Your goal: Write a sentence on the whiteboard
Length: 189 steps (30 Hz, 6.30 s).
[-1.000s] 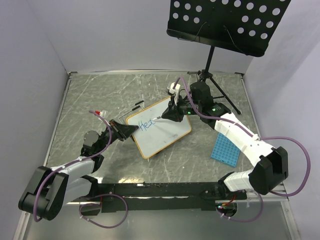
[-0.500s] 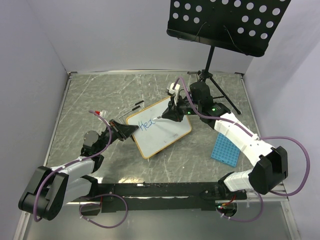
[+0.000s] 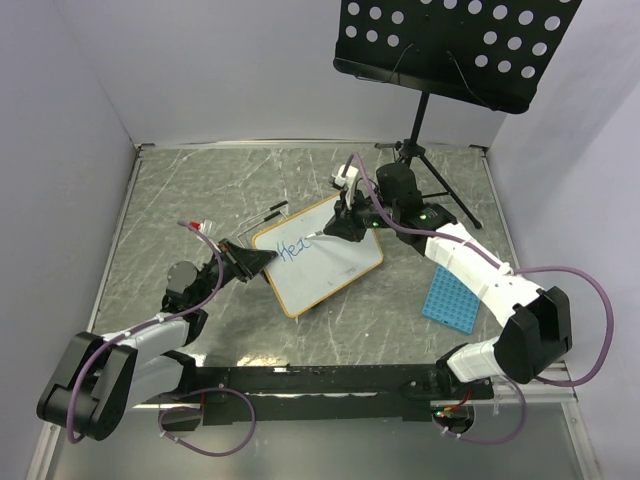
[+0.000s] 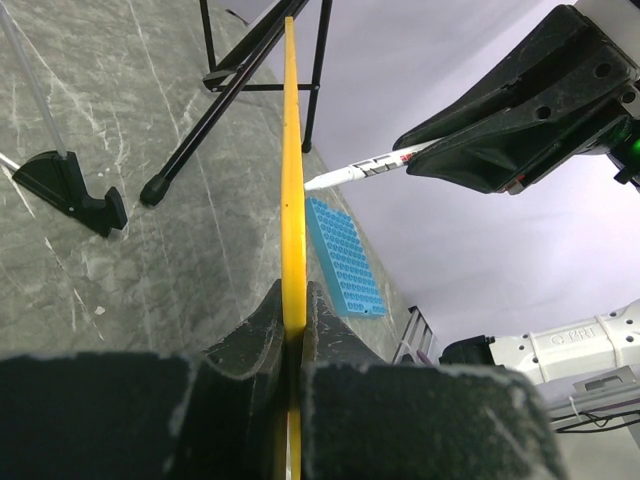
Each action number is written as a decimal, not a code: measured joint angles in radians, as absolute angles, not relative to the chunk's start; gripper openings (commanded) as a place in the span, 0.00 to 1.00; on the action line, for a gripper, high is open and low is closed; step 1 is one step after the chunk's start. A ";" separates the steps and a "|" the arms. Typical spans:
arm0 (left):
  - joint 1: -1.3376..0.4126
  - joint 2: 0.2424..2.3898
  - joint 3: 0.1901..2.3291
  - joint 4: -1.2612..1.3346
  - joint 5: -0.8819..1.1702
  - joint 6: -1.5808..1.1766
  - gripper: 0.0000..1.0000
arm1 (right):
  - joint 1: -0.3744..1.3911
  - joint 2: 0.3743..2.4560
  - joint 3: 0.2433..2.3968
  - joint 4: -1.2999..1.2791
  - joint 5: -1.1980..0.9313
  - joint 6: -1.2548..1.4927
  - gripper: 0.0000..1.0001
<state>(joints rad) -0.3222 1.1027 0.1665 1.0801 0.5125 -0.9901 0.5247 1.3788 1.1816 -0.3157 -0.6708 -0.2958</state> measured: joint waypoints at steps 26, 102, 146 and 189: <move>-0.322 1.115 0.167 1.093 0.507 -1.004 0.01 | 0.525 1.383 1.187 -0.326 -0.667 -0.311 0.00; -0.318 1.111 0.167 1.073 0.511 -1.008 0.01 | 0.486 1.381 1.209 -0.318 -0.674 -0.264 0.00; -0.318 1.111 0.167 1.065 0.490 -1.008 0.01 | 0.491 1.415 1.210 -0.319 -0.608 -0.254 0.00; -0.318 1.097 0.167 1.064 0.473 -1.009 0.01 | 0.491 1.414 1.202 -0.326 -0.649 -0.266 0.00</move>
<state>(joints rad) -0.3176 1.0966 0.1665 1.0641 0.4732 -1.0088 0.4911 1.4143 1.2018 -0.3260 -0.6487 -0.2665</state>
